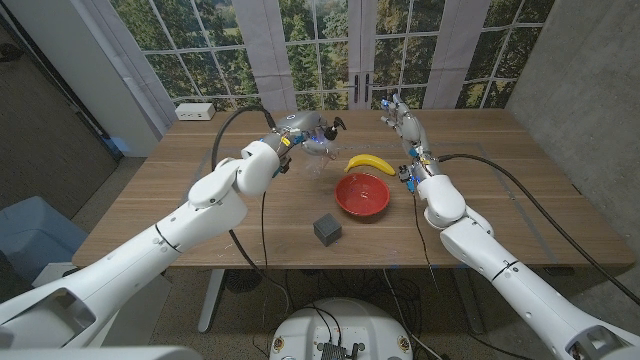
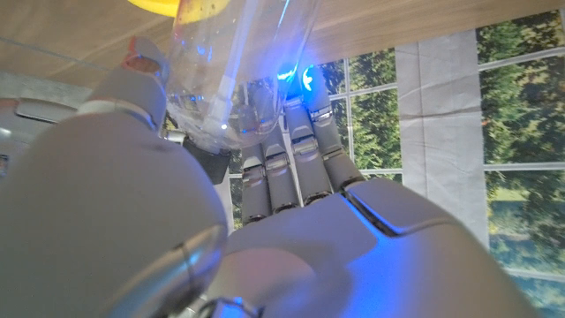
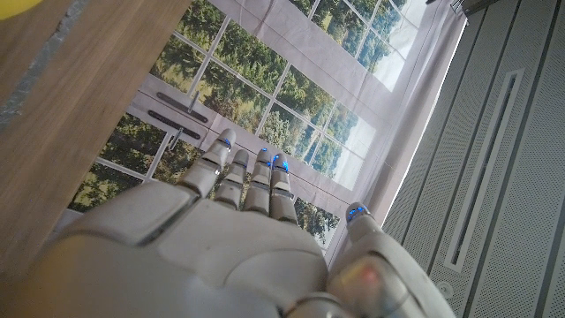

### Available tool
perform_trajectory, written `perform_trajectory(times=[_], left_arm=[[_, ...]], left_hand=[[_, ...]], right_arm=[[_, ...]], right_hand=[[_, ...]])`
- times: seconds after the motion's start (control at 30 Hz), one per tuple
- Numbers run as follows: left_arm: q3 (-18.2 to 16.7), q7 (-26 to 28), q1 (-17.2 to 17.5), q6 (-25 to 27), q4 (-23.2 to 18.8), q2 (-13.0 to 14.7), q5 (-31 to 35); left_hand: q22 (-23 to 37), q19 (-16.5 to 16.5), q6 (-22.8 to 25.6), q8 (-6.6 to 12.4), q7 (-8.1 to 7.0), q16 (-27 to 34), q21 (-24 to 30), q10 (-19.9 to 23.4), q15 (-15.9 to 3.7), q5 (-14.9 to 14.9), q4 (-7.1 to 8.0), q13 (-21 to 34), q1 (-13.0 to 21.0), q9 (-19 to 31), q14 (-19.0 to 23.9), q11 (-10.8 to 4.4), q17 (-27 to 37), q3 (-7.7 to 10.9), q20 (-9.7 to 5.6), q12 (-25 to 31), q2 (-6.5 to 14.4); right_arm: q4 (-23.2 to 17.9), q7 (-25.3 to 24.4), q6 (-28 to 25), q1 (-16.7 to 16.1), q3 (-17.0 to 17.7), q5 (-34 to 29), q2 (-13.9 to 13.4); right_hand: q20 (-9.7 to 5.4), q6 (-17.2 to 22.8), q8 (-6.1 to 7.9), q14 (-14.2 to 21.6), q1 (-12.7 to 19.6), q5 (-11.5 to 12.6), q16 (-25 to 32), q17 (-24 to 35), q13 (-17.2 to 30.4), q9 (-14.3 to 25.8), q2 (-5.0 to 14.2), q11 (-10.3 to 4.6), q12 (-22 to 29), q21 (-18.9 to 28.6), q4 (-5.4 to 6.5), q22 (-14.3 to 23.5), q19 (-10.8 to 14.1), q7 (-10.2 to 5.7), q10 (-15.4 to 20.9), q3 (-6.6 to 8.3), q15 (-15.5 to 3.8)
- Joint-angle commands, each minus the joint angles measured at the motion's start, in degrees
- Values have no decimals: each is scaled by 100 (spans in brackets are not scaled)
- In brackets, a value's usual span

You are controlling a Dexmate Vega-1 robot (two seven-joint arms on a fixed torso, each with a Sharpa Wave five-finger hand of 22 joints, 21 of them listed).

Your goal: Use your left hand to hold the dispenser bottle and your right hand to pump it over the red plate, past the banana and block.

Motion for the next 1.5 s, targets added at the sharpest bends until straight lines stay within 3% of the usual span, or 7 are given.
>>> perform_trajectory(times=[0.03, 0.13, 0.57, 0.8, 0.93, 1.2, 1.5], left_arm=[[-215, 1228, 350, -116, 333, -304, -231], [-323, 1587, 459, -313, 448, -399, -438], [-410, 1882, 569, 314, 436, -539, -784], [-741, 2442, 788, -442, 772, -687, -1496], [-879, 2695, 851, -619, 940, -828, -1813], [-853, 2637, 747, -298, 1054, -799, -2086], [-686, 2611, 568, -51, 1159, -699, -2164]], left_hand=[[7, -7, 646, 6, -672, 117, 66, 1201, -1999, 60, 11, 89, 1542, 32, 1490, -1175, 583, 48, -655, 30, 1619], [7, -6, 653, 4, -681, 126, 75, 1197, -1999, 65, 7, 100, 1532, 33, 1485, -1186, 611, 51, -654, 23, 1619], [-2, -25, 657, -13, -700, 119, 81, 1232, -1997, 80, -1, 87, 1498, 40, 1416, -1190, 678, 74, -653, -6, 1617], [-4, -32, 666, -19, -702, 105, 87, 1231, -1998, 86, -3, 73, 1480, 43, 1372, -1196, 704, 89, -652, -32, 1620], [-3, -33, 665, -26, -706, 104, 93, 1231, -2000, 89, -3, 75, 1471, 45, 1363, -1200, 719, 97, -656, -41, 1624], [-1, -31, 670, -35, -704, 115, 108, 1242, -2001, 93, -8, 85, 1459, 47, 1373, -1188, 751, 107, -668, -46, 1626], [-5, -43, 667, -49, -712, 89, 112, 1244, -1999, 99, -12, 50, 1438, 49, 1322, -1169, 769, 125, -669, -86, 1616]], right_arm=[[317, 327, 137, 143, 75, 445, -54], [374, 441, 153, 155, 114, 656, -54], [613, 751, 143, 169, 286, 1277, -141], [693, 1096, 132, 158, 378, 1810, -154], [783, 1353, 72, 177, 429, 2214, -132], [926, 1623, 11, 177, 521, 2727, -69], [870, 1450, 75, 98, 535, 2644, -74]], right_hand=[[21, 42, 31, 29, 63, -12, 14, 1, 6, 3, 264, 11, 11, 24, -10, 13, 27, 7, 12, 0, 28], [18, 44, 30, 28, 63, -13, 14, 1, 6, 3, 260, 17, 11, 25, -12, 13, 31, 12, 10, -2, 32], [37, 21, 17, 21, 57, -16, 17, -2, 7, 4, 250, 12, 7, 19, -21, 13, 26, -11, -4, -10, 52], [43, -2, 6, 19, 52, -18, 18, -4, 8, 4, 236, 21, 6, 15, -28, 14, 20, 2, -10, -18, 63], [55, -5, 5, 16, 54, -19, 17, -8, 8, 4, 227, 30, 6, 13, -36, 14, 14, -7, -12, -20, 71], [53, -10, 3, 11, 54, -19, 16, -10, 8, 5, 224, 51, 3, 11, -43, 14, 11, 3, -22, -23, 89], [75, -14, 2, 11, 48, -20, 19, -12, 9, 6, 221, 74, 4, 5, -48, 15, -6, 14, -26, -29, 127]])
